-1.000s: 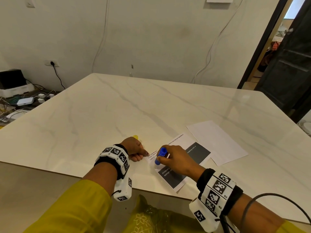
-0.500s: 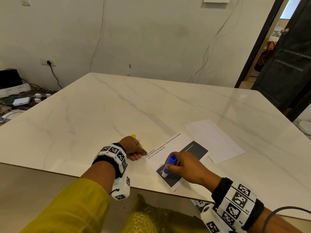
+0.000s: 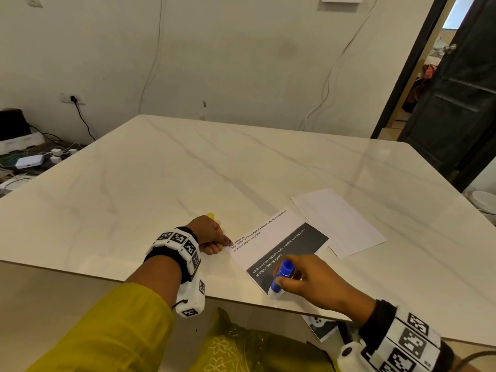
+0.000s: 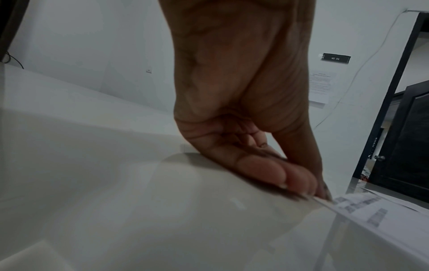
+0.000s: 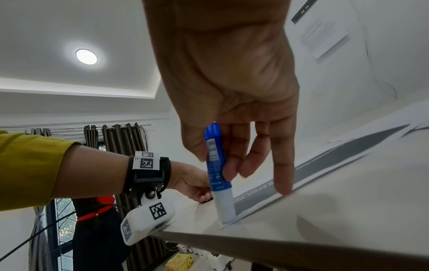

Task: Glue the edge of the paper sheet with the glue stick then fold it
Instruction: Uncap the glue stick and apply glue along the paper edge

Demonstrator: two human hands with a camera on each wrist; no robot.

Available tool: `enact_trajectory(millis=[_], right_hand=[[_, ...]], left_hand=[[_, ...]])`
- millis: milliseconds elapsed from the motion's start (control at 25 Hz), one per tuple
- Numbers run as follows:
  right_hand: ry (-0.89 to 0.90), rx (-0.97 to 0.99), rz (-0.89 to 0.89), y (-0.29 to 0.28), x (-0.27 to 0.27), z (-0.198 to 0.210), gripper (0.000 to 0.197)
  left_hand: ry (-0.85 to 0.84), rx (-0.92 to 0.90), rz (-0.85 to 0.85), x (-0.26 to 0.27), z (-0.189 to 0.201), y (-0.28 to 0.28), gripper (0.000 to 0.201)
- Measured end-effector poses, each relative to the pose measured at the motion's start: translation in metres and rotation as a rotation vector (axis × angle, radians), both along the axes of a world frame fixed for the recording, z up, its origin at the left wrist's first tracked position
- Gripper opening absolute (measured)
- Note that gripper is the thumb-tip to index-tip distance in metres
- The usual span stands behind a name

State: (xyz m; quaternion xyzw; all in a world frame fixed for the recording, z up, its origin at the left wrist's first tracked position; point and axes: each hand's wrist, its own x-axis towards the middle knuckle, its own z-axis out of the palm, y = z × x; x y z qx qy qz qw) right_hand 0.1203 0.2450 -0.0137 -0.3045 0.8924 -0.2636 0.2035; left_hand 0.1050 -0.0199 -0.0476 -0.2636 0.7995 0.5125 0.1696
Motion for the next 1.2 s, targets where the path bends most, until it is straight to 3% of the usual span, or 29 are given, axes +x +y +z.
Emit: enact_trajectory(millis=[240,320,520,680,800,1000,1120,1200], right_hand=[[-0.027,-0.112,-0.046,0.01,0.008,0.001,0.015],[-0.092,-0.315,-0.215,0.017,0.007,0.005,0.012],[-0.445,-0.872,-0.731,0.052,-0.009,0.005,0.02],[-0.694,-1.121,-0.851,0.08,-0.011,-0.008,0.017],[-0.685,-1.22,-0.886,0.104,-0.022,-0.012,0.022],[-0.487,-1.161,-0.9,0.145,-0.051,-0.015,0.024],[-0.212,-0.851,-1.001,0.164,-0.068,-0.026,0.042],[0.005,-0.55,-1.027,0.174,-0.074,-0.032,0.042]], left_hand=[[-0.01,-0.035,-0.019,0.001,0.002,0.002,0.027],[-0.007,-0.047,-0.032,0.002,0.003,0.003,0.027],[-0.015,-0.014,-0.092,0.005,0.008,0.005,0.028],[-0.004,-0.02,-0.081,0.009,0.011,0.009,0.028],[0.0,-0.054,-0.065,0.011,0.013,0.018,0.031],[-0.034,-0.218,-0.091,0.009,0.016,0.035,0.034],[-0.015,-0.328,-0.132,0.007,0.017,0.04,0.038],[0.015,-0.36,-0.124,0.006,0.015,0.042,0.041]])
